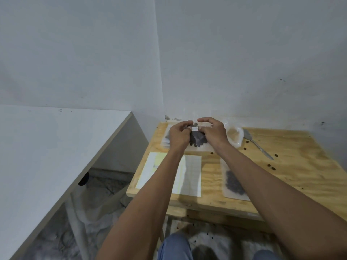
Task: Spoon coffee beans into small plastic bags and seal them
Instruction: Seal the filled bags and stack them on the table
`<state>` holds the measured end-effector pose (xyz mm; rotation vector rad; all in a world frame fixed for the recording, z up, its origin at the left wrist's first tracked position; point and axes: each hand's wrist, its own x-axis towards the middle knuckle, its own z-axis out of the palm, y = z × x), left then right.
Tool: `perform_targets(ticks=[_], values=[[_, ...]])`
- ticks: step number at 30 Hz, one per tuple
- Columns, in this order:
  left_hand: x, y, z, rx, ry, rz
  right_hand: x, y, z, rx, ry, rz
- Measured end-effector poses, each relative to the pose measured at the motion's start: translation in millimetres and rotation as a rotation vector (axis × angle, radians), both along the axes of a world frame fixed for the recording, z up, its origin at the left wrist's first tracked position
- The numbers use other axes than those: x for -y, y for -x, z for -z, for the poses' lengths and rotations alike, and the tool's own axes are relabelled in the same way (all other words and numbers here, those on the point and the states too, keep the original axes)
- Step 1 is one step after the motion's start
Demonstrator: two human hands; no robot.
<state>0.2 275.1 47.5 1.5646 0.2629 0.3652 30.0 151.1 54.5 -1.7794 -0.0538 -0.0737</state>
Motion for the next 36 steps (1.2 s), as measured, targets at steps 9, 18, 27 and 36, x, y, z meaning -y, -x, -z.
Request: perform_targets(ticks=[9,18,27,36], values=[[-78,-37,12,-0.071,-0.185,-0.05,-43,-46,22,-0.108,0.087,-0.07],[-92,-66,53,-0.186,-0.492,-0.179,-72,-70,52,-0.123,0.422,-0.019],[-76,-51,46,-0.121,-0.678,-0.268,-53,-61,39,-0.062,0.339,-0.003],[24,0,27,-0.038,-0.75,0.152,34,-9,-6,-0.069,0.331,0.134]])
